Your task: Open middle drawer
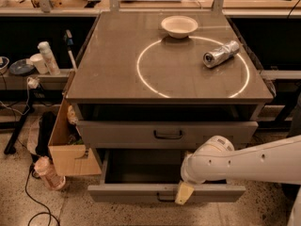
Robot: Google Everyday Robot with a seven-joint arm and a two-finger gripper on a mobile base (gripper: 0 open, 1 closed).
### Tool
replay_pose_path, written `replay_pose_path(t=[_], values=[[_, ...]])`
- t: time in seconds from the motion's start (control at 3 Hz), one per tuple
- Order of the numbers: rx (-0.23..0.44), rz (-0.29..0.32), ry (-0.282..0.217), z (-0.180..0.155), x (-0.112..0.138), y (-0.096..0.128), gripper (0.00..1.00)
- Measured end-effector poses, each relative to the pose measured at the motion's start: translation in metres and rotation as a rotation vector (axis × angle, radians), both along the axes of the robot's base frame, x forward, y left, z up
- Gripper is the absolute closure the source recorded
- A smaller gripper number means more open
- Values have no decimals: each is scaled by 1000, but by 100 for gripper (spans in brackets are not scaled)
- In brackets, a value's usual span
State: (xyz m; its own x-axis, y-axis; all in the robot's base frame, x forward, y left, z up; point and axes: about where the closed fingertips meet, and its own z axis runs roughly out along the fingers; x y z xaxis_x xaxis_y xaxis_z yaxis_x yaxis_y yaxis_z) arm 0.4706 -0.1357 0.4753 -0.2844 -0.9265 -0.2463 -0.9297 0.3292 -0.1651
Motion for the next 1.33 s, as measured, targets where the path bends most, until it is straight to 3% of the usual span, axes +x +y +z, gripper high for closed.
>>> replay_pose_path(t=[0.67,1.0,1.33], values=[[0,0,0,0,0,0,45],[0,0,0,0,0,0,76],[0,0,0,0,0,0,100]])
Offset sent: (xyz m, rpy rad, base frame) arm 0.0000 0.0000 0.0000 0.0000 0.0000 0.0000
